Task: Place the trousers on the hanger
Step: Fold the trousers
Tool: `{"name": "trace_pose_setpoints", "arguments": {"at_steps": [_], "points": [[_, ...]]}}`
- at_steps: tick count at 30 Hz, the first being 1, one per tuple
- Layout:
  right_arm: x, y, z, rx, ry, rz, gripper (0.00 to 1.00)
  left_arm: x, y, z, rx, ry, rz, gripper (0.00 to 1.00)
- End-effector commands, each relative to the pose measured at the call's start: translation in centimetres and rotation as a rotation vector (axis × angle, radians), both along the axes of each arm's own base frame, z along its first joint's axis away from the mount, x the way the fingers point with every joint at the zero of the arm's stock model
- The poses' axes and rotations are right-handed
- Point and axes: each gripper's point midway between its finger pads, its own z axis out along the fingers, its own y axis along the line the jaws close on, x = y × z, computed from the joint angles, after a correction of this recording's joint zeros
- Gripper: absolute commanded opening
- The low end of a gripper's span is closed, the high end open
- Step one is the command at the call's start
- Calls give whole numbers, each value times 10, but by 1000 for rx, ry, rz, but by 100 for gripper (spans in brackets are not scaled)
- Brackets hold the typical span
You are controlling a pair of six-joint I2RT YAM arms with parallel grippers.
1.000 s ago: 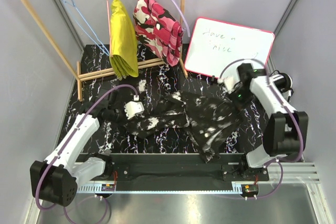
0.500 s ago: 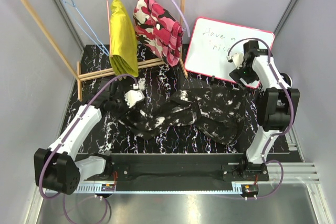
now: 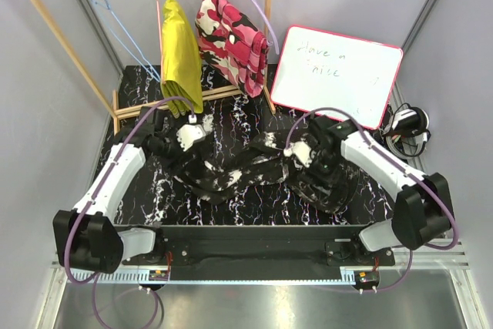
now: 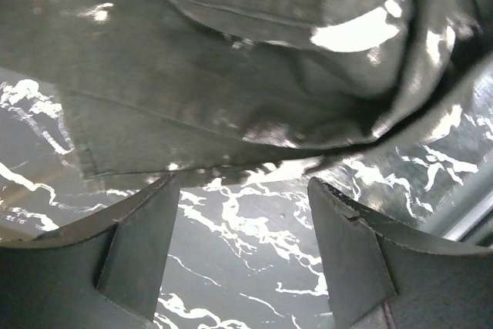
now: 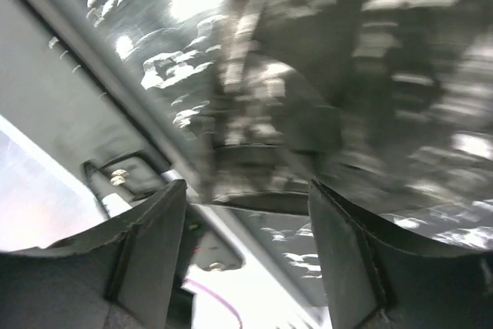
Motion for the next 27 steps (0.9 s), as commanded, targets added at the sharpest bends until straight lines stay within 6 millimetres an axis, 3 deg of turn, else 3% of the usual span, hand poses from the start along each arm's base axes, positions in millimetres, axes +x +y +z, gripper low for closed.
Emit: {"name": "trace_pose_setpoints", "arguments": {"at_steps": [1, 5, 8, 13, 17, 20, 21, 24, 27], "points": [[-20, 19, -17, 14, 69, 0, 68, -13, -1, -9, -40, 33, -106, 74], [-15, 28, -44, -39, 33, 40, 68, -22, 0, -23, -108, 19, -211, 75], [-11, 23, -69, -118, 43, 44, 69, -22, 5, -36, -78, 12, -306, 74], [0, 12, -93, -208, 11, 29, 66, -14, 12, -53, -31, -51, -448, 75], [3, 11, -98, -221, -1, -1, 53, -3, 13, -68, -27, -23, -474, 77], [6, 15, -86, -182, -40, -26, 20, -3, 18, -82, 2, 20, -497, 74], [8, 12, -82, -193, -66, -32, 0, -3, 19, -85, 8, 30, -501, 72], [17, -1, -69, -232, -158, -20, 0, -6, 23, -95, 25, 68, -502, 65], [16, -11, -58, -240, -224, -25, 0, -7, 27, -96, 43, 65, -485, 30]]}}
